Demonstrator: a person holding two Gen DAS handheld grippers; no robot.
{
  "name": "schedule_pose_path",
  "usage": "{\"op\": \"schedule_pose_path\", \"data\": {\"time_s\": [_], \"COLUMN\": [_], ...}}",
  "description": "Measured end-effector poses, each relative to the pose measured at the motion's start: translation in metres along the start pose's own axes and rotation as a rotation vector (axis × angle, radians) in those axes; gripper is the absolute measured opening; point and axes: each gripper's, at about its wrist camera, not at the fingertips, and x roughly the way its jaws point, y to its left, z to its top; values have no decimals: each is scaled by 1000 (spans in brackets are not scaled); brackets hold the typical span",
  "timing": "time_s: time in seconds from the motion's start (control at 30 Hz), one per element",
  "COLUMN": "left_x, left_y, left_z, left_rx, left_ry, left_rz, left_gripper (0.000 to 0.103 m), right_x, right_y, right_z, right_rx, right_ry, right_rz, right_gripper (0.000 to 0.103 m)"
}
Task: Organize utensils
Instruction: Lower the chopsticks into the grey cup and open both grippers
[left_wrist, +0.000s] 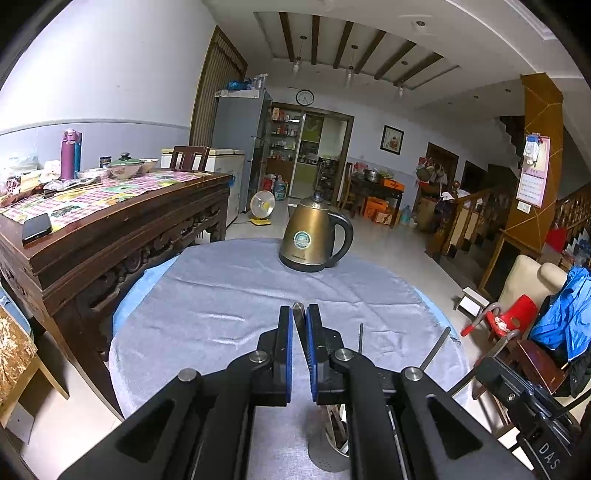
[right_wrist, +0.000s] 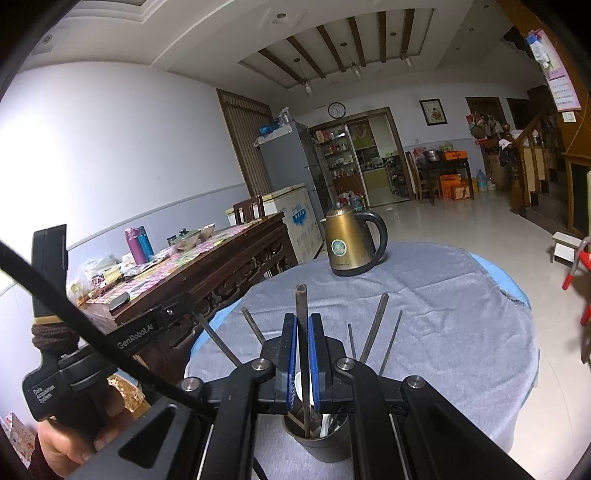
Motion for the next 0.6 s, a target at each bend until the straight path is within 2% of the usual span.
{"op": "schedule_pose_path", "data": {"time_s": [0.17, 0.6], "left_x": [0, 8], "left_y": [1, 1], "left_z": [0, -4], "left_rx": [6, 13], "left_ry": [-2, 50], "left_rz": [5, 4], "left_gripper": [8, 9], "right_x": [1, 1], "right_y": [-2, -5], "right_z": [-3, -5], "right_rx": [4, 36], "right_ry": [7, 33], "right_rz": [-1, 8], "right_gripper": [7, 10]}}
